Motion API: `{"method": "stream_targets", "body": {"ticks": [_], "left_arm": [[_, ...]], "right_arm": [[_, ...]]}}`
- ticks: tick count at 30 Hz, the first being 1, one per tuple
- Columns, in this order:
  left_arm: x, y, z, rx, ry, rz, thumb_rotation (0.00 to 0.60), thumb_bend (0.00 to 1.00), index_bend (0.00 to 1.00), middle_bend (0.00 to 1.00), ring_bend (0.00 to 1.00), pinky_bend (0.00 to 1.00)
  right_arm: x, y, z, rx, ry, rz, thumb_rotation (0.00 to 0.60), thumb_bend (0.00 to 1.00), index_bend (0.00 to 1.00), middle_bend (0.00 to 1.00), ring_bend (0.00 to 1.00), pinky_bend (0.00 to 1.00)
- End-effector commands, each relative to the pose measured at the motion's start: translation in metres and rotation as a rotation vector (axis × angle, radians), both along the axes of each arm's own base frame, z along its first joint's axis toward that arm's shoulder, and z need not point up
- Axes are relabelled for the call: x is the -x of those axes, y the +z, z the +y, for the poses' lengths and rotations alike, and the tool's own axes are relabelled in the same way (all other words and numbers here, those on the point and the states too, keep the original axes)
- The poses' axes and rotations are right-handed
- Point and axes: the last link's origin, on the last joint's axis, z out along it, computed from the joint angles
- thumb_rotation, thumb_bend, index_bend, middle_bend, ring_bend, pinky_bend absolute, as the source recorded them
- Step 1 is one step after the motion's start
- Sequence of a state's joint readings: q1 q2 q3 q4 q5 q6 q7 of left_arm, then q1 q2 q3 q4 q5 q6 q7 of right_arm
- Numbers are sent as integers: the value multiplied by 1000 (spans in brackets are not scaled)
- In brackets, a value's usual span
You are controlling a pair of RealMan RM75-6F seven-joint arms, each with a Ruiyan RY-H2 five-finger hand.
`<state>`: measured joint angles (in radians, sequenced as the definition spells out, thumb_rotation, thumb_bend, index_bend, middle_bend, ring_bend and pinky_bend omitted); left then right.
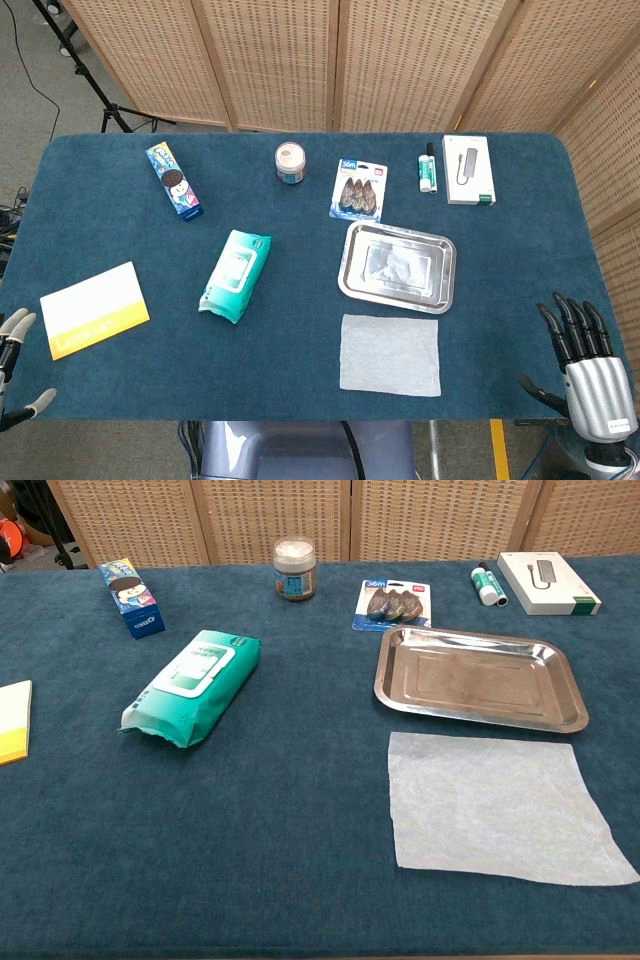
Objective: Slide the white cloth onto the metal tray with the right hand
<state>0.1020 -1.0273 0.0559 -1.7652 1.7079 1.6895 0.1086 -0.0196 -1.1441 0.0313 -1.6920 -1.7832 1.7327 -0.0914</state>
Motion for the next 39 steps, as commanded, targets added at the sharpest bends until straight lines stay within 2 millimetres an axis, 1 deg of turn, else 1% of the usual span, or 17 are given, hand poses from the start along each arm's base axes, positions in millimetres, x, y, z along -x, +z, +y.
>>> {"method": "stream_targets", "body": {"ticks": [1, 3, 6, 10, 11, 13, 15, 16, 18, 19, 23, 25, 28, 31, 35, 39], "left_arm": [[0, 0, -1, -1, 0, 0, 600, 0, 0, 0, 0, 0], [0, 0, -1, -1, 1, 4, 600, 0, 0, 0, 0, 0], [0, -2, 0, 5, 4, 10, 600, 0, 0, 0, 0, 0], [-2, -2, 2, 0, -2, 10, 600, 0, 0, 0, 0, 0], [-1, -2, 2, -3, 0, 12, 600, 0, 0, 0, 0, 0], [0, -3, 3, -2, 9, 12, 600, 0, 0, 0, 0, 0], [1, -3, 5, -2, 19, 12, 600, 0, 0, 0, 0, 0], [1, -3, 6, -3, 23, 13, 600, 0, 0, 0, 0, 0], [1, -3, 8, -11, 26, 17, 600, 0, 0, 0, 0, 0], [1, -3, 8, -13, 28, 19, 600, 0, 0, 0, 0, 0], [1, -5, 10, -12, 40, 26, 600, 0, 0, 0, 0, 0], [3, -6, 12, -10, 47, 28, 600, 0, 0, 0, 0, 0], [4, -6, 15, -5, 61, 26, 600, 0, 0, 0, 0, 0], [6, -5, 16, -4, 67, 23, 600, 0, 0, 0, 0, 0], [6, -5, 16, -1, 72, 20, 600, 0, 0, 0, 0, 0], [6, -5, 17, 3, 75, 20, 600, 0, 0, 0, 0, 0]], "right_arm": [[0, 0, 1, -10, -2, -3, 600, 0, 0, 0, 0, 0], [0, 0, 1, -18, -2, -4, 600, 0, 4, 0, 0, 0], [1, -3, 0, -42, 2, 1, 600, 0, 40, 0, 0, 0], [-4, -17, -11, -135, 32, -23, 600, 0, 134, 0, 0, 0], [-7, -21, -17, -163, 49, -15, 600, 0, 155, 0, 0, 0], [-16, -30, -26, -209, 81, -5, 600, 0, 205, 0, 0, 0], [-29, -40, -37, -273, 110, -15, 600, 0, 250, 0, 0, 0], [-37, -48, -42, -331, 112, -27, 600, 8, 270, 0, 0, 0], [-55, -61, -52, -430, 121, -17, 600, 47, 298, 0, 0, 0], [-61, -65, -56, -452, 126, -6, 600, 82, 308, 0, 0, 0], [-93, -92, -73, -523, 164, 60, 600, 216, 312, 0, 0, 0], [-104, -104, -82, -528, 175, 90, 600, 234, 312, 0, 0, 0], [-117, -127, -99, -535, 170, 139, 600, 234, 312, 0, 0, 0], [-126, -145, -112, -551, 151, 174, 600, 242, 312, 0, 0, 0], [-133, -162, -124, -561, 126, 213, 600, 247, 312, 0, 0, 0], [-136, -176, -136, -569, 99, 258, 600, 248, 312, 0, 0, 0]]}}
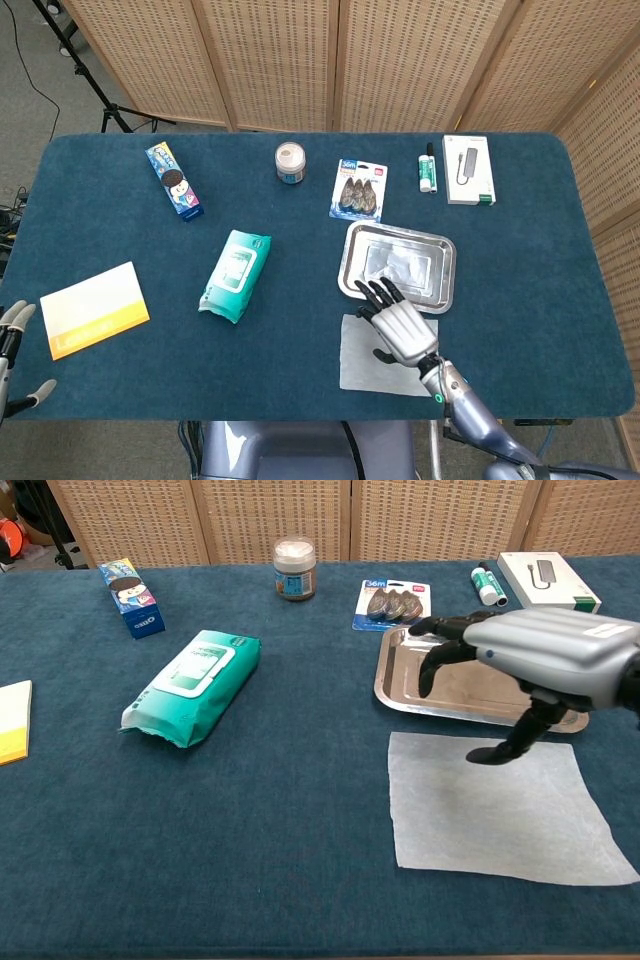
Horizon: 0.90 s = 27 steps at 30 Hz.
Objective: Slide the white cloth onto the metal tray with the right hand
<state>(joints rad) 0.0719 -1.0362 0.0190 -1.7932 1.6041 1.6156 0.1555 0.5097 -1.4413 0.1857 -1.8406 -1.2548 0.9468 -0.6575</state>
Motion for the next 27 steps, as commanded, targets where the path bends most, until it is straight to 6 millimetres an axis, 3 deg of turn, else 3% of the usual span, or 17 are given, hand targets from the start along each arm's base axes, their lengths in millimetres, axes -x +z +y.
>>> {"method": "stream_targets", "body": {"ticks": [1, 15, 22, 27], "left_arm": [[0, 0, 0, 3, 2, 1, 600, 0, 0, 0, 0, 0], [2, 0, 4, 9, 16, 1, 600, 0, 0, 0, 0, 0], [3, 0, 5, 15, 28, -5, 600, 0, 0, 0, 0, 0], [3, 1, 5, 11, 25, -7, 600, 0, 0, 0, 0, 0]], "right_arm": [[-10, -18, -16, -10, -2, 49, 600, 252, 313, 0, 0, 0], [-7, -39, -44, -43, -79, 139, 600, 261, 332, 0, 0, 0], [-7, -46, -50, -42, -70, 181, 600, 355, 351, 0, 0, 0], [-9, -48, -53, -34, -64, 193, 600, 362, 367, 0, 0, 0]]}}
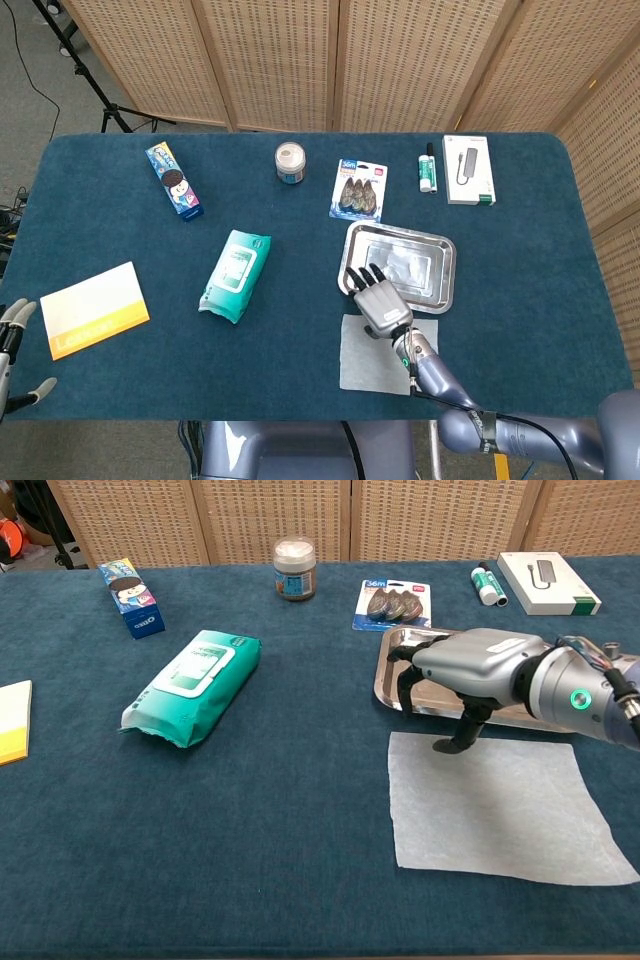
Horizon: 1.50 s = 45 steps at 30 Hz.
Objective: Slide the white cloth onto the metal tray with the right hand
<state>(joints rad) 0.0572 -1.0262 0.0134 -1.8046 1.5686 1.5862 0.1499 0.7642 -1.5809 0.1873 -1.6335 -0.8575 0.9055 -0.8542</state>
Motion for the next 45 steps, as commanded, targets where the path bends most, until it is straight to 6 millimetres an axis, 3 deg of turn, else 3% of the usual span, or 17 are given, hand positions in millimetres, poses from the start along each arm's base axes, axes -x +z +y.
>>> {"method": "stream_targets", "body": {"ticks": [1, 13, 22, 32, 38, 45], "left_arm": [[0, 0, 0, -1, 1, -1, 600, 0, 0, 0, 0, 0], [0, 1, 0, -5, 0, -5, 600, 0, 0, 0, 0, 0], [0, 1, 0, -4, -5, -8, 600, 0, 0, 0, 0, 0], [0, 2, 0, -5, -3, -9, 600, 0, 0, 0, 0, 0], [0, 1, 0, -1, 2, -10, 600, 0, 0, 0, 0, 0], [2, 2, 3, 2, 10, -14, 600, 0, 0, 0, 0, 0]], "right_arm": [[0, -2, 0, -3, 3, 8, 600, 362, 376, 0, 0, 0], [4, -11, 2, -18, 15, 20, 600, 372, 407, 0, 0, 0], [8, -16, 2, -16, 20, 28, 600, 409, 571, 0, 0, 0], [6, -10, 5, 11, 57, 11, 600, 499, 616, 0, 0, 0], [0, 11, 5, 52, 79, -32, 600, 544, 629, 0, 0, 0], [-15, 58, 6, 141, 128, -98, 600, 569, 633, 0, 0, 0]]}}
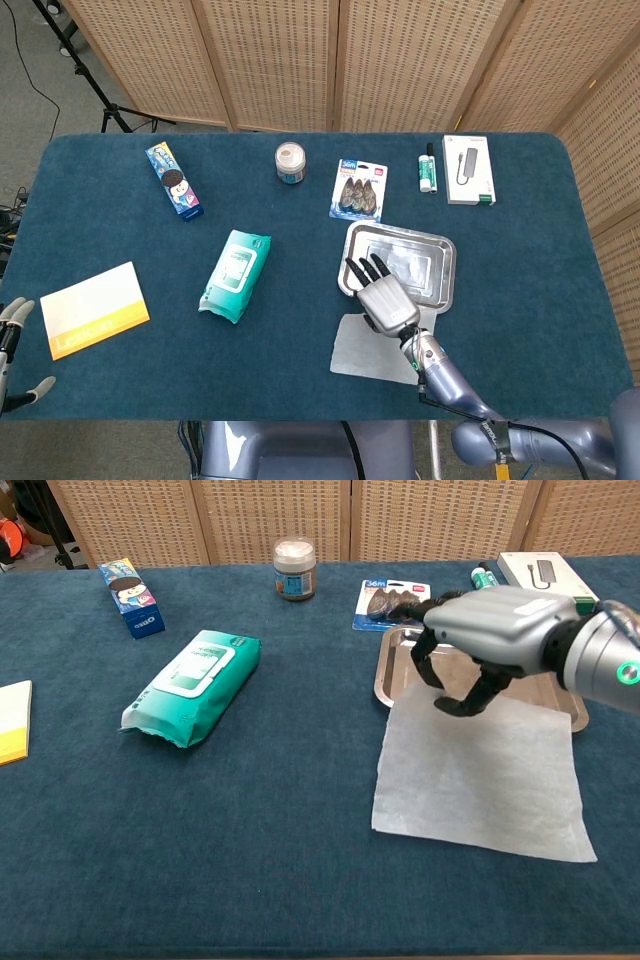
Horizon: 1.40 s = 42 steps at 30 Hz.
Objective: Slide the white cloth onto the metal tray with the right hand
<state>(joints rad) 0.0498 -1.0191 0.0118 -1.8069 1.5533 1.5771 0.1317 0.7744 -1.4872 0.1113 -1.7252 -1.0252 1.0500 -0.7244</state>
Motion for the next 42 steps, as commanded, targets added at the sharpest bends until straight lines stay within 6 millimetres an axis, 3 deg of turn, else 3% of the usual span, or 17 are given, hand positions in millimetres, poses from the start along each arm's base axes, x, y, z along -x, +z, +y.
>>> {"method": "stream_targets", "body": {"ticks": [1, 7, 12, 19, 32, 42], "left_arm": [[0, 0, 1, 2, 2, -2, 600, 0, 0, 0, 0, 0], [1, -2, 4, 12, 7, 3, 600, 0, 0, 0, 0, 0], [3, -4, 8, 13, 23, 8, 600, 0, 0, 0, 0, 0], [7, -4, 15, 8, 58, 15, 600, 0, 0, 0, 0, 0], [14, -5, 25, 12, 97, 8, 600, 0, 0, 0, 0, 0], [14, -8, 26, 9, 104, 16, 600, 0, 0, 0, 0, 0]], "right_arm": [[-10, 31, -3, 69, 37, -35, 600, 569, 633, 0, 0, 0], [-28, 47, -34, 156, 62, 16, 600, 569, 639, 0, 0, 0], [-41, 45, -63, 210, 55, 73, 600, 569, 643, 0, 0, 0], [-47, 24, -94, 223, -25, 113, 600, 569, 643, 0, 0, 0], [-31, -18, -140, 207, -139, 174, 600, 569, 643, 0, 0, 0], [-29, -34, -151, 197, -91, 224, 600, 569, 643, 0, 0, 0]]}}
